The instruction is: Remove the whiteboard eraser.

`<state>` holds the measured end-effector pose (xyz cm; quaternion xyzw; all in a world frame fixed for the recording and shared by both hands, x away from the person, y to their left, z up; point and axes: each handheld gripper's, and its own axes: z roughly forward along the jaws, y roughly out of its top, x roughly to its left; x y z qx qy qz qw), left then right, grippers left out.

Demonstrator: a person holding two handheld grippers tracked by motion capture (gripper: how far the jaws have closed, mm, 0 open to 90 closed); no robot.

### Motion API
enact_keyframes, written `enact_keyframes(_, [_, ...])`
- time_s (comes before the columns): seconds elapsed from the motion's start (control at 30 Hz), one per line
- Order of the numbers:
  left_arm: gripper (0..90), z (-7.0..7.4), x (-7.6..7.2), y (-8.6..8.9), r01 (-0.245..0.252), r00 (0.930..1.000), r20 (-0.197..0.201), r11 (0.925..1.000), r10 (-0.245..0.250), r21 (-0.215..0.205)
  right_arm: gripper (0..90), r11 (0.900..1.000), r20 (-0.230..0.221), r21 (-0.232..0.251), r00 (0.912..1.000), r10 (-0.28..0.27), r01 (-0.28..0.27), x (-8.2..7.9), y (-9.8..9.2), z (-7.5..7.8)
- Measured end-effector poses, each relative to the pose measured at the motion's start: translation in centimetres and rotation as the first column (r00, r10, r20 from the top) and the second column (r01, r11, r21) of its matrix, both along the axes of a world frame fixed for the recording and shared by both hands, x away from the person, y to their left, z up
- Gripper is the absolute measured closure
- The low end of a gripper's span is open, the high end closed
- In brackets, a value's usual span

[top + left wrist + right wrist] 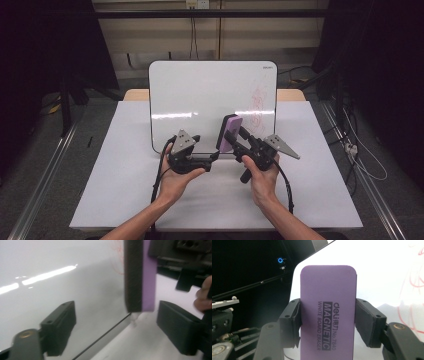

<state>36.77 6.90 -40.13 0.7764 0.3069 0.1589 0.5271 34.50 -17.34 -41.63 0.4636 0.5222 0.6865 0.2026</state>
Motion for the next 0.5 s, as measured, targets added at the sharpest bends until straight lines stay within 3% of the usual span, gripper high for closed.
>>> enact_keyframes(0.07, [9.2,0.1,-0.1,0.6,-0.003,1.0000,0.007,0.9993,0.003,0.038,41.9,1.000,-0.003,-0.021,1.0000,0.003,-0.003,-0.1,-0.3,-0.1])
enact_keyframes(0.17, [7.4,0.2,-0.1,1.9,-0.013,0.9998,-0.016,0.9997,0.014,0.022,41.9,0.999,-0.004,-0.052,1.0000,0.002,-0.002,-0.5,-0.8,-0.3])
enact_keyframes(0.37, [6.5,0.5,-1.0,4.6,-0.075,0.9970,0.027,0.9939,0.073,0.081,41.9,0.996,-0.004,-0.083,0.9996,-0.028,0.028,-1.2,-2.5,-0.4])
enact_keyframes(0.5, [6.8,0.2,-1.4,6.7,-0.078,0.9969,0.014,0.9960,0.078,0.042,41.9,0.990,0.001,-0.124,0.9982,-0.061,0.060,-1.6,-3.7,-0.4])
